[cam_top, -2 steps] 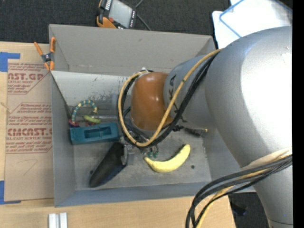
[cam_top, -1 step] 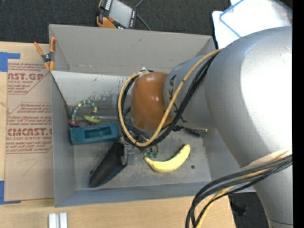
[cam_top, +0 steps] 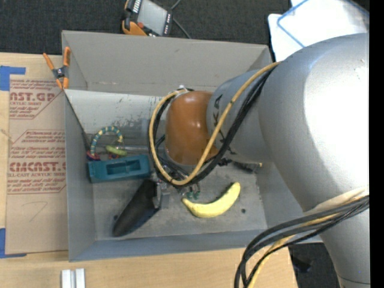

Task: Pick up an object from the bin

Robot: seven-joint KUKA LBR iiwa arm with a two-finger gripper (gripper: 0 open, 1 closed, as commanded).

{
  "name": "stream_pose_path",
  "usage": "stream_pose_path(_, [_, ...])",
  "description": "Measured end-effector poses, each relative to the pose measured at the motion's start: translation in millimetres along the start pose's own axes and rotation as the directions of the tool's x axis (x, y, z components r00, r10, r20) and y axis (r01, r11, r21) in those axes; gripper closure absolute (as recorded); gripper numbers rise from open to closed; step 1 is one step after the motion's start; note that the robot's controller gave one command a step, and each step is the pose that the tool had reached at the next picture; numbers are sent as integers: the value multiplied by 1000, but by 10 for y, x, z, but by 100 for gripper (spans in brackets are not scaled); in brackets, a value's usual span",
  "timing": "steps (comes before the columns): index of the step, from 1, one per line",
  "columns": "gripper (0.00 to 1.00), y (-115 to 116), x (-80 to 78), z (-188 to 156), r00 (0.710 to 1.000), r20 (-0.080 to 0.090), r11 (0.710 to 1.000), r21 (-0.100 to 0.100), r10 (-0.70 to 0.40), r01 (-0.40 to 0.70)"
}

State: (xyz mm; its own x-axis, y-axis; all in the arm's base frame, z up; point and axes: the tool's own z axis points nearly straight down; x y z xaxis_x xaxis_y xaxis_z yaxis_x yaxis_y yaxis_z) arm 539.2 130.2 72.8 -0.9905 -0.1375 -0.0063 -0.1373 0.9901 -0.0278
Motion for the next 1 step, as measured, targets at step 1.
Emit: stream_pose_path(1, [100,-179,319,-1946,1000,3,1000,0,-13,13])
